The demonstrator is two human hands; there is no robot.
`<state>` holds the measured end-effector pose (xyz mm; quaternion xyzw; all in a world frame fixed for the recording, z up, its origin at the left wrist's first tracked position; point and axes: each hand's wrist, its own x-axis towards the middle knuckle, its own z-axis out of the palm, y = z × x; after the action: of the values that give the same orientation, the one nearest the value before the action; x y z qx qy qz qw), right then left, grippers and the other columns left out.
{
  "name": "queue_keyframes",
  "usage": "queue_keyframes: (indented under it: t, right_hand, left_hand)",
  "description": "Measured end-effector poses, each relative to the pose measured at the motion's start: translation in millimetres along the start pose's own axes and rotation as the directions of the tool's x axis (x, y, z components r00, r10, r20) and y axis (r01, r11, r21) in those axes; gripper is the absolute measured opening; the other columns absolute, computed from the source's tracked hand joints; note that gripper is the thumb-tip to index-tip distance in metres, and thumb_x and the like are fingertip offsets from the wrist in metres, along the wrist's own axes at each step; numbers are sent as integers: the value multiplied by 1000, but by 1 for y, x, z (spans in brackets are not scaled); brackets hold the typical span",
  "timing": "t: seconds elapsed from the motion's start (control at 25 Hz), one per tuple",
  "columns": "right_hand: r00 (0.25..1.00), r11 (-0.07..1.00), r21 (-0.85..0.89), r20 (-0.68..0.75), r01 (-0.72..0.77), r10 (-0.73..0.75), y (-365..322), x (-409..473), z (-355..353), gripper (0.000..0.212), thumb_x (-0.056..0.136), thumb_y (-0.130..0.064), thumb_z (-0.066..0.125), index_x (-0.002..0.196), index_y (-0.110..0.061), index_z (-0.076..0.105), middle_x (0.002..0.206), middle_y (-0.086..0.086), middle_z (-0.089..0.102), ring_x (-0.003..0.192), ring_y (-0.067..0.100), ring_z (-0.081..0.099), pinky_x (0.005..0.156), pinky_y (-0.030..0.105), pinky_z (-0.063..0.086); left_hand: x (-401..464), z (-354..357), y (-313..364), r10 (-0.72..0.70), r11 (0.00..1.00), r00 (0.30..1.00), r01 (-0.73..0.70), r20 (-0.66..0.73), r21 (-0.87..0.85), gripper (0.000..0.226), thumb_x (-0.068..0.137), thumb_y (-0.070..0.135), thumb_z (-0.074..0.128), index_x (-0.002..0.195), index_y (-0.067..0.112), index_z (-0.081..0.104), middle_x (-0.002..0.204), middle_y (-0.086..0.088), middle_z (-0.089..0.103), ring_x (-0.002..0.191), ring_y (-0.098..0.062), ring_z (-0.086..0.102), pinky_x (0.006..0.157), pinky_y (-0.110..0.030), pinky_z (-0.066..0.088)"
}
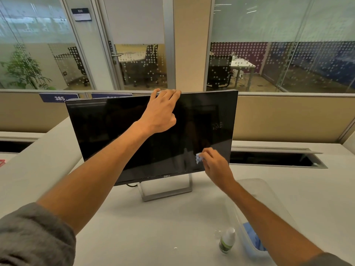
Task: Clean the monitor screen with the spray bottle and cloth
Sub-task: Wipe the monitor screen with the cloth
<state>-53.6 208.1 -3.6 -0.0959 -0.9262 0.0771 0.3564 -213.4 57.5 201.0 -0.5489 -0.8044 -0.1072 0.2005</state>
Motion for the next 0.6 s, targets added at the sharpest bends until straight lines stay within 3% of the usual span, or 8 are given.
queue_keyframes:
  t: [0.12,0.24,0.48,0.6]
  right_hand:
    - [993,997,25,91,-77,74,2,-31,16,22,73,-1,77,92,-7,69,97,9,66,79,22,67,70,22,53]
    - [993,991,86,75,-99,93,-4,-18,6,16,78,-4,74,92,-8,69,96,8,66,79,22,66,71,22,53]
    - [951,993,94,-308,69,-36,-43,107,-72,14,87,-9,64,101,-5,66,107,9,62,90,15,60,79,19,52]
    - [955,992,17,-272,127,-117,-51,148,-83,17,90,-11,61,105,-7,66,109,8,62,90,17,60,78,25,55]
  left_hand:
    - [-1,0,1,0,1000,1000,0,-7,-1,71,76,11,49,144,10,29,148,-8,37,139,-23,28,119,-46,6]
    - [-2,0,2,-8,1000,1000,8,0,-13,71,77,11,50,145,10,28,148,-7,36,140,-23,27,119,-47,3]
    - [-1,1,2,-13,1000,1000,13,-12,-10,73,76,10,50,145,10,28,148,-7,36,140,-22,27,119,-48,1]
    - [-1,3,0,-13,1000,1000,13,-17,-3,72,76,11,49,145,11,28,147,-6,37,140,-22,27,119,-49,-1]
